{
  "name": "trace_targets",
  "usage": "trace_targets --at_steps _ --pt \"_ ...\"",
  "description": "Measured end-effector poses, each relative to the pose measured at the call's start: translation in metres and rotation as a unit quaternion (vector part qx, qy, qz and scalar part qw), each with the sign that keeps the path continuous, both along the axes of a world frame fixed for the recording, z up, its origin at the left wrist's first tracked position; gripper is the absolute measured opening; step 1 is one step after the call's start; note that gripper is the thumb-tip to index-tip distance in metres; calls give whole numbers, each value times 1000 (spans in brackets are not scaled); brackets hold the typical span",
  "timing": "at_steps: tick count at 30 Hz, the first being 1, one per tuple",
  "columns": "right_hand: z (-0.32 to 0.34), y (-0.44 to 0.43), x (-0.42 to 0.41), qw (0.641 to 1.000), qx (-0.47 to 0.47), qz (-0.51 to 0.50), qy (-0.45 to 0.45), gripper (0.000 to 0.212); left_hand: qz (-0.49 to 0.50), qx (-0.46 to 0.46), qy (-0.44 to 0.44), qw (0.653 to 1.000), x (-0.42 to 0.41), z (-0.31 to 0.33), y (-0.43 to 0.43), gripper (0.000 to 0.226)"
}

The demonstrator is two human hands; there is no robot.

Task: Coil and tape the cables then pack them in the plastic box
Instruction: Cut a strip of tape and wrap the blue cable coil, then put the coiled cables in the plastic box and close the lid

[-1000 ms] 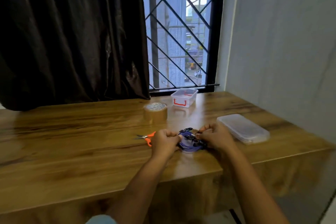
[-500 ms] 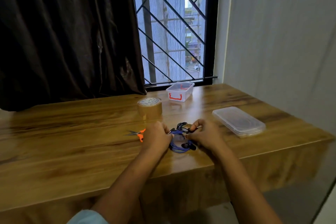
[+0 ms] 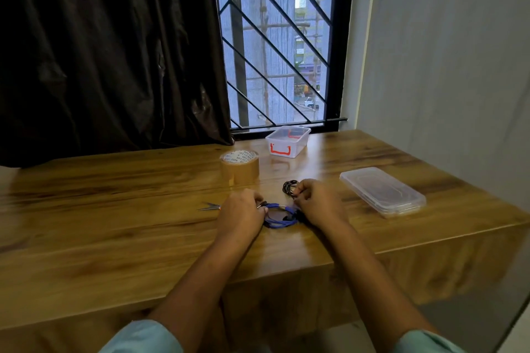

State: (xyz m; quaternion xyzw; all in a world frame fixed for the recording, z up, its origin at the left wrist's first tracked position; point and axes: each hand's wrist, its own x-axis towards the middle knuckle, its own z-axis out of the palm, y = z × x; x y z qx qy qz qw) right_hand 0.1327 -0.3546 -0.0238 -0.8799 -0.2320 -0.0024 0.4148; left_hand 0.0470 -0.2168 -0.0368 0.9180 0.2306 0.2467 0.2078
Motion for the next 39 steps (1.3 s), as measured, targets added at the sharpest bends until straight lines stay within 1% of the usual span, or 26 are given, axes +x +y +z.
trace_targets --at_steps 5,9,11,14,19,23,25,28,31,33,35,37,39 --pt "1 5 12 999 -35 -26 -8 26 -15 11 -35 999 4 1 -2 19" --pt "7 12 21 998 2 -58 -27 25 0 5 -81 997 12 12 5 15" --pt "16 17 29 998 20 -51 -25 26 16 -11 -111 994 19 21 12 14" --pt "30 30 41 999 28 -26 -37 19 41 -44 -141 988 27 33 27 14" --pt "43 60 63 998 -32 -21 -52 10 60 -95 -185 976 40 38 60 15" --pt "49 88 79 991 -104 -27 -79 35 54 -125 -212 968 48 26 84 13" --pt "51 103 87 986 -138 -37 -89 40 46 -140 -234 961 48 13 92 13" --pt "52 118 102 967 -211 -53 -130 44 46 -170 -275 945 51 5 103 17" --pt "49 123 120 968 -213 -72 -110 39 48 -184 -285 939 56 5 110 15" --pt "46 126 128 960 -248 -94 -93 35 48 -185 -291 937 60 4 113 11" --pt "43 129 134 956 -260 -104 -83 34 46 -185 -297 936 63 3 115 12" --pt "41 130 138 957 -256 -111 -85 35 43 -185 -305 933 63 3 117 14" --pt "39 129 140 956 -249 -113 -107 32 41 -192 -310 930 63 2 118 15"
